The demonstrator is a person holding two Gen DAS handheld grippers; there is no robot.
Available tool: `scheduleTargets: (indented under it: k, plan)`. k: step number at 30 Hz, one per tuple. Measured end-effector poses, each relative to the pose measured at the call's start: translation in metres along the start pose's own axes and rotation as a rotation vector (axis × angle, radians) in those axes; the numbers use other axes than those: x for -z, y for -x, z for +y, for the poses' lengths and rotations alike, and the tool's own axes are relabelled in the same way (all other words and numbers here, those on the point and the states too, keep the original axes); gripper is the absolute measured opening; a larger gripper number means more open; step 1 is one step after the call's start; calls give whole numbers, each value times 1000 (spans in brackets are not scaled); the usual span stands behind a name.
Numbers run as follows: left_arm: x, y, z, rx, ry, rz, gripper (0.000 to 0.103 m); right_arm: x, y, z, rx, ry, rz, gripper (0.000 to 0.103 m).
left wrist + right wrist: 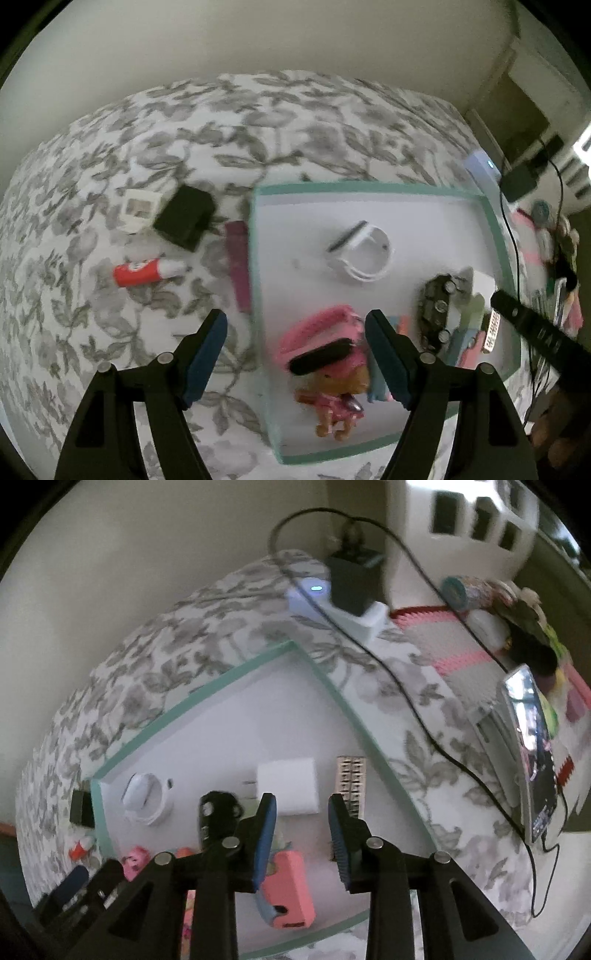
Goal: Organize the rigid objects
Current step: 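Open both tools to drop the pink band and patterned bar into the tray, then move both tools back toward the red bottle and black charger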
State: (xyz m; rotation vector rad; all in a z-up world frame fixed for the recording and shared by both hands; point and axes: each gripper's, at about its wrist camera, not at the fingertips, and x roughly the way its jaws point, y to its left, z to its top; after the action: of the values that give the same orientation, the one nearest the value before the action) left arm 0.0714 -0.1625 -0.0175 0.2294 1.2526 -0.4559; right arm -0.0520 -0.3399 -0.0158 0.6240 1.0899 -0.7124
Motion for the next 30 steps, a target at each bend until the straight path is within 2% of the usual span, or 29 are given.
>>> scheduleTargets:
  k: [1,4,5,7,9,14,18,20,25,28,30]
  plan:
    - [-1,1,5,-2,15,0,78,1,-1,4,0,15,1,32]
    - [-2,3,24,-11,72,0,90,7,-2,21,-4,75,2,32]
    - [-2,3,32,-17,93,-2,90,9,-3,26,-7,92,2,33]
    - [-3,3,43,-24,123,-2,90,14,-3,39,-26,134,3,40]
    - [-3,4,57,-29,156,-8,90,17,-3,50,-36,169,2,53]
    - [-1,5,93,-40,237,-23,90,28,-3,75,-66,241,-6,71]
    - [2,5,122,-60,308,-28,91,34,-3,89,-81,285,-11,80]
    - [4,6,134,-76,336,-35,97,37,-4,94,-88,300,-9,83]
    - [9,12,163,-107,400,-64,97,40,-5,102,-102,314,-11,91]
    - [11,13,176,-115,425,-74,97,42,-5,105,-122,315,-17,103]
    - [12,16,182,-136,434,-86,97,43,-6,109,-146,318,-17,103]
